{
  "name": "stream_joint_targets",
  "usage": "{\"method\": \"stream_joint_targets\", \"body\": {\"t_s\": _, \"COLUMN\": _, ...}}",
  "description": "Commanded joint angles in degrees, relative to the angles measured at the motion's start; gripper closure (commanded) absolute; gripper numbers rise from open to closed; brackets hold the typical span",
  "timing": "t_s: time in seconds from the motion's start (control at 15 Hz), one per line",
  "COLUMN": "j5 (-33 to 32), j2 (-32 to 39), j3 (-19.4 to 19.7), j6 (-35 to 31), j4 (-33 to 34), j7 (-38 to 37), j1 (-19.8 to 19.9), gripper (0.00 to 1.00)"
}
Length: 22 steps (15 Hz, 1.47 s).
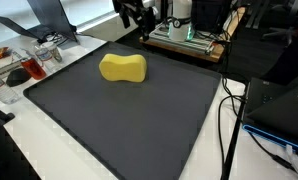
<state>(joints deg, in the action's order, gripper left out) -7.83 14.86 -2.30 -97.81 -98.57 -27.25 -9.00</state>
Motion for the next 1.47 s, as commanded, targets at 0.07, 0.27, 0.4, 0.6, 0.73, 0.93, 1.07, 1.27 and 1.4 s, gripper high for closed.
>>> {"method": "stream_joint_targets", "body": {"t_s": 0.07, "j5": 0.3, "j2": -1.0, "j3": -0.6, "j6": -1.7, "j4": -2.0, "j7": 0.3, "j1": -0.2, "gripper": 0.0}}
{"method": "stream_joint_targets", "body": {"t_s": 0.27, "j5": 0.3, "j2": -4.8, "j3": -1.8, "j6": -5.5, "j4": -7.9, "j7": 0.8, "j1": -0.9, "gripper": 0.0}}
{"method": "stream_joint_targets", "body": {"t_s": 0.4, "j5": 0.1, "j2": -7.8, "j3": -2.8, "j6": -8.4, "j4": -12.8, "j7": 0.7, "j1": -1.3, "gripper": 0.0}}
{"method": "stream_joint_targets", "body": {"t_s": 0.6, "j5": 0.3, "j2": -13.7, "j3": -3.7, "j6": -13.9, "j4": -21.5, "j7": 1.4, "j1": -1.1, "gripper": 0.0}}
{"method": "stream_joint_targets", "body": {"t_s": 0.73, "j5": 1.8, "j2": -18.4, "j3": -3.9, "j6": -18.3, "j4": -27.7, "j7": 2.8, "j1": -0.2, "gripper": 0.0}}
{"method": "stream_joint_targets", "body": {"t_s": 0.93, "j5": 2.0, "j2": -24.8, "j3": -3.4, "j6": -24.3, "j4": -35.7, "j7": 4.9, "j1": 1.0, "gripper": 0.0}}
{"method": "stream_joint_targets", "body": {"t_s": 1.07, "j5": 2.1, "j2": -28.5, "j3": -2.8, "j6": -29.3, "j4": -40.6, "j7": 10.8, "j1": 2.0, "gripper": 0.0}}
{"method": "stream_joint_targets", "body": {"t_s": 1.27, "j5": 2.2, "j2": -31.9, "j3": -1.5, "j6": -33.5, "j4": -45.5, "j7": 17.3, "j1": 3.5, "gripper": 0.0}}
{"method": "stream_joint_targets", "body": {"t_s": 1.4, "j5": 4.8, "j2": -32.9, "j3": 0.5, "j6": -36.3, "j4": -48.1, "j7": 20.5, "j1": 4.7, "gripper": 0.0}}
